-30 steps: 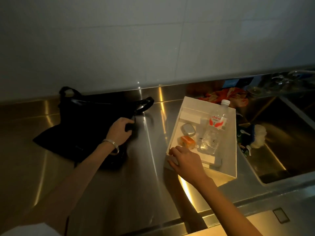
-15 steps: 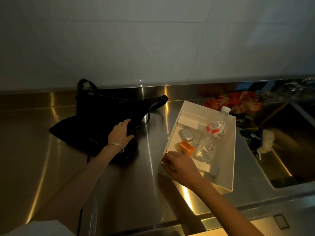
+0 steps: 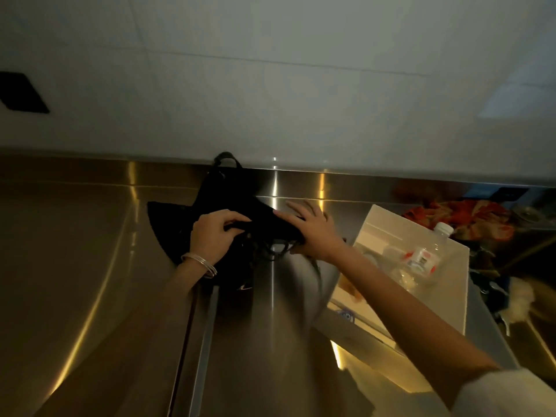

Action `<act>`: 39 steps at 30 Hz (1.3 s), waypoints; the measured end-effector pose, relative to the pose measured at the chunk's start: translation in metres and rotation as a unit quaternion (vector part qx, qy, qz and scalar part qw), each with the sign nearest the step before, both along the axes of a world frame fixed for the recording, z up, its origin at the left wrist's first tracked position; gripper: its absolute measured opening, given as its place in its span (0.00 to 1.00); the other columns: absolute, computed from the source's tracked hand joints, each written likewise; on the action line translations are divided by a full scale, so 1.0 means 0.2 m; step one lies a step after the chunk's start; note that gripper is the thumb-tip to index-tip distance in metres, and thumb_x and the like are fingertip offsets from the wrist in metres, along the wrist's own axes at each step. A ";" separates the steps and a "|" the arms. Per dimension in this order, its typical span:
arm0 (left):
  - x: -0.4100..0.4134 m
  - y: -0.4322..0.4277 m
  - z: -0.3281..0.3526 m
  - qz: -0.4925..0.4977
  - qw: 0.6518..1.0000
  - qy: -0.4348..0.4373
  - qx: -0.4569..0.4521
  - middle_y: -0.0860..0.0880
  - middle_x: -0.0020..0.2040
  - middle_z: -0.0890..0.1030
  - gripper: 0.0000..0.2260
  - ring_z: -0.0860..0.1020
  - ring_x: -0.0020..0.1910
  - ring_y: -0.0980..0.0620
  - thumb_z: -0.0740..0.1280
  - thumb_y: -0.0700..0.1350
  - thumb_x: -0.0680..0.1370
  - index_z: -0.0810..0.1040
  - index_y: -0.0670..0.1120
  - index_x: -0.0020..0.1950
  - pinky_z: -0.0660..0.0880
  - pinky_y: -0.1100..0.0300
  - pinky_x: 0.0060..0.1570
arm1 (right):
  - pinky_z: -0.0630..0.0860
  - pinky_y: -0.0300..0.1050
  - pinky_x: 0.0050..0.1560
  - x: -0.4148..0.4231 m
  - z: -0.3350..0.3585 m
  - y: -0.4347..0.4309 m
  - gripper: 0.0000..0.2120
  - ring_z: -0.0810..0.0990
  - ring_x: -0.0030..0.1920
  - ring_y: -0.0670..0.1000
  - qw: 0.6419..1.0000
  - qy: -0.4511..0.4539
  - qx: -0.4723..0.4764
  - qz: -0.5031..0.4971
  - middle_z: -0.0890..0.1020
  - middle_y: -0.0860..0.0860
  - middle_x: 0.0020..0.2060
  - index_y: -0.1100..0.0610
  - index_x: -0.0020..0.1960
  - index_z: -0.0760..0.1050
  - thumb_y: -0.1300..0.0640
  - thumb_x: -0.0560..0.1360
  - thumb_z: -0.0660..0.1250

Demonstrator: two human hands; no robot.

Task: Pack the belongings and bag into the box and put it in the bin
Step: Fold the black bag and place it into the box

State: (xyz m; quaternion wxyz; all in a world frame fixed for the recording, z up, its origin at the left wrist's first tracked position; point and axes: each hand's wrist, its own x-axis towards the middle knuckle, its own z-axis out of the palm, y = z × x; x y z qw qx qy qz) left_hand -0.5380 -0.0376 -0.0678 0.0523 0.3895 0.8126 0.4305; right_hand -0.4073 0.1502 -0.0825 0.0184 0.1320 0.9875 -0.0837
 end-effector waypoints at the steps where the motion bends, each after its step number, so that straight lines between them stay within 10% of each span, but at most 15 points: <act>1: 0.00 -0.02 0.02 0.002 1.000 -0.016 0.021 0.54 0.43 0.81 0.10 0.78 0.44 0.60 0.71 0.35 0.70 0.83 0.50 0.45 0.72 0.75 0.46 | 0.53 0.71 0.66 -0.02 0.00 -0.01 0.43 0.46 0.73 0.60 0.999 -0.034 -0.012 0.003 0.55 0.49 0.74 0.39 0.72 0.49 0.49 0.67 0.73; 6: -0.02 -0.07 0.03 -0.004 0.997 -0.045 0.058 0.54 0.44 0.82 0.12 0.79 0.47 0.62 0.70 0.34 0.70 0.81 0.52 0.43 0.73 0.74 0.51 | 0.74 0.57 0.56 -0.04 -0.01 -0.08 0.22 0.75 0.58 0.58 0.997 0.020 -0.068 0.004 0.76 0.54 0.61 0.51 0.67 0.66 0.57 0.74 0.66; 13: -0.06 -0.09 0.08 0.036 0.998 0.026 0.043 0.52 0.45 0.83 0.09 0.79 0.44 0.59 0.71 0.35 0.71 0.82 0.49 0.44 0.75 0.71 0.46 | 0.77 0.59 0.47 -0.12 0.11 -0.06 0.14 0.79 0.50 0.58 0.991 0.129 -0.037 0.005 0.81 0.54 0.50 0.55 0.57 0.74 0.62 0.72 0.66; 20: -0.08 -0.19 0.00 0.041 0.954 0.130 -0.265 0.49 0.47 0.80 0.15 0.78 0.47 0.46 0.62 0.32 0.72 0.81 0.50 0.39 0.75 0.56 0.40 | 0.66 0.46 0.63 -0.04 0.07 -0.19 0.24 0.70 0.62 0.53 0.986 -0.025 -0.148 0.065 0.73 0.54 0.62 0.54 0.64 0.70 0.60 0.70 0.71; 28: 0.00 -0.03 0.04 -0.167 0.779 0.082 -0.599 0.47 0.58 0.78 0.17 0.76 0.56 0.45 0.73 0.44 0.70 0.78 0.48 0.58 0.75 0.53 0.53 | 0.66 0.43 0.65 0.22 -0.02 -0.13 0.21 0.69 0.64 0.51 0.986 -0.031 -0.163 0.023 0.72 0.52 0.64 0.53 0.64 0.70 0.62 0.72 0.68; 34: 0.07 0.42 -0.01 -0.129 0.943 0.129 -0.277 0.47 0.54 0.79 0.08 0.77 0.53 0.48 0.64 0.40 0.76 0.81 0.48 0.50 0.77 0.51 0.53 | 0.63 0.37 0.59 0.39 0.00 -0.05 0.18 0.71 0.63 0.49 0.983 0.020 -0.168 -0.065 0.73 0.51 0.63 0.53 0.62 0.72 0.61 0.73 0.67; 39: 0.05 0.62 -0.25 -0.170 0.893 0.106 -0.404 0.44 0.58 0.79 0.10 0.77 0.55 0.44 0.63 0.46 0.76 0.80 0.47 0.55 0.75 0.51 0.54 | 0.71 0.44 0.61 0.49 -0.02 -0.03 0.18 0.73 0.61 0.51 0.981 0.045 -0.163 -0.093 0.73 0.52 0.63 0.54 0.62 0.72 0.62 0.73 0.67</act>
